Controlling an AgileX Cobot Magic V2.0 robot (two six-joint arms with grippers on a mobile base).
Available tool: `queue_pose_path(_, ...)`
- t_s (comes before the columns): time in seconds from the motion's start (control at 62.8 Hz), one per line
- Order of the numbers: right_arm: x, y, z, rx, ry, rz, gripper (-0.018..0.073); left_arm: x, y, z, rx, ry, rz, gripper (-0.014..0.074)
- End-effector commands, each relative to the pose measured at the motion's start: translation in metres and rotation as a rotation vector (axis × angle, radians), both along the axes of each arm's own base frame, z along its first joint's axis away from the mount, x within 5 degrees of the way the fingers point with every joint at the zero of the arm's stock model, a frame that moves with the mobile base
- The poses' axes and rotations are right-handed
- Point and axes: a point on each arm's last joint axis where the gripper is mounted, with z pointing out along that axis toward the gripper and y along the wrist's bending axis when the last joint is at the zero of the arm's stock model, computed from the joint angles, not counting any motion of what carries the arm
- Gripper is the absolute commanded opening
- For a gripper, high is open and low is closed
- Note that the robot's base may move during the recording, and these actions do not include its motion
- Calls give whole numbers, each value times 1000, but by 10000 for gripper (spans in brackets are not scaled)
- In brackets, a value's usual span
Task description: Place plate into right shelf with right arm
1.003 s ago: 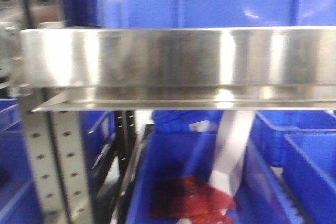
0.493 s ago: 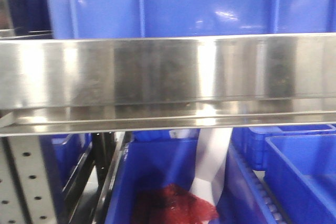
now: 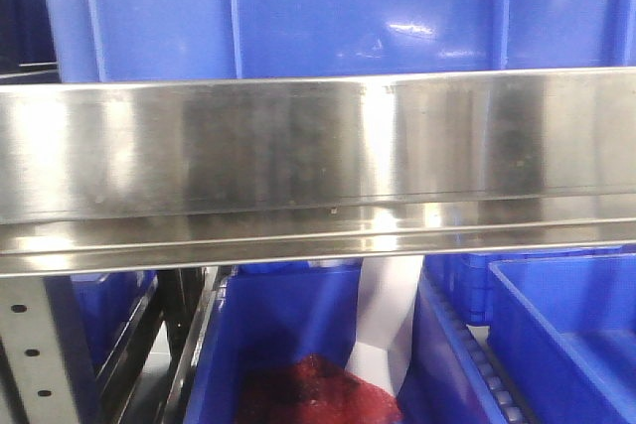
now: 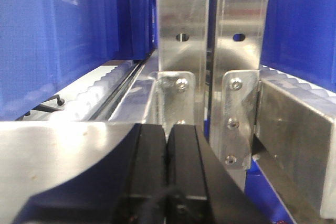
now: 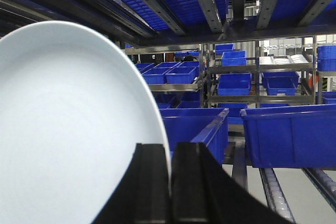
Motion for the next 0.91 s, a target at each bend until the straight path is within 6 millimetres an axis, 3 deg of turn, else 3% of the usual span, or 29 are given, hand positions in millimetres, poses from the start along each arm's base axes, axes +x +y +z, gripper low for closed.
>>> queue_pose_path(0.0, -2, 2, 19, 19, -112, 14, 54, -1, 1, 6, -4, -88, 10, -47)
queue_pose_path(0.143, 4, 3, 43, 54, -88, 25, 54, -1, 1, 6, -4, -88, 10, -47)
queue_pose_path(0.286, 20, 9, 91, 59, -95, 22, 54, -1, 1, 6, -4, -88, 10, -47)
queue_pose_path(0.573, 96, 39, 159, 31, -13, 10, 54, -1, 1, 6, -4, -88, 10, -47)
queue_pose_path(0.732, 147, 65, 166, -6, 79, 33, 54, -1, 1, 6, -4, -88, 10, -47)
queue_pose_path(0.891, 183, 100, 165, -104, 95, 83, 54, -1, 1, 6, -4, -88, 10, -47)
